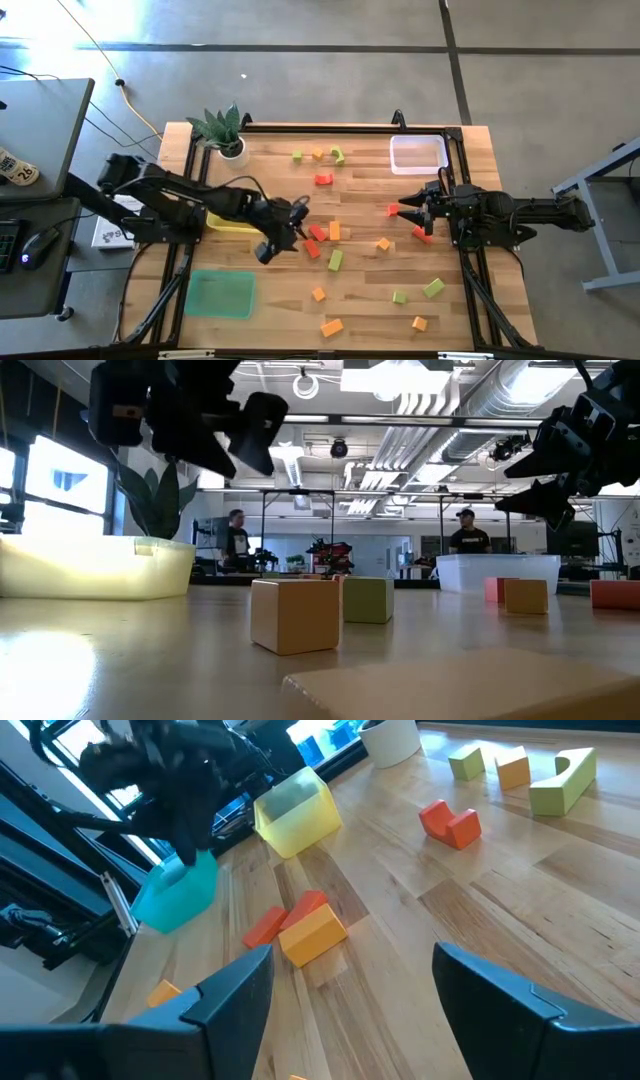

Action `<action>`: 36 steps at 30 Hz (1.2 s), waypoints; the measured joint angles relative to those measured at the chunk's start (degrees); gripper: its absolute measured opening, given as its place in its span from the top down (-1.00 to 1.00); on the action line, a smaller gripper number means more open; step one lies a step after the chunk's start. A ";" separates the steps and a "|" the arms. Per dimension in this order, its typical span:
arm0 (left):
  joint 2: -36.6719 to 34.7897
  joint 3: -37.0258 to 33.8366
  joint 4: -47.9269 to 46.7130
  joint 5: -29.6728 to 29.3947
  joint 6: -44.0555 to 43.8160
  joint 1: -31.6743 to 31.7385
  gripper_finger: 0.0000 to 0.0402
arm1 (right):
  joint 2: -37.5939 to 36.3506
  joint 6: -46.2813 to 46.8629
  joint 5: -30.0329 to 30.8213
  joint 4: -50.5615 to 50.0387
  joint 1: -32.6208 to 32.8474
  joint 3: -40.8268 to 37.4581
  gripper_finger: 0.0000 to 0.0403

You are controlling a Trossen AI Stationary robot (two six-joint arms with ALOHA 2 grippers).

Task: Sort & place blocks by color
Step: Put the orange block into the yellow bin

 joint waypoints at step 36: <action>19.76 10.87 -3.67 -3.93 9.11 -0.65 0.05 | 0.33 0.00 -0.01 -0.22 0.00 0.02 -0.29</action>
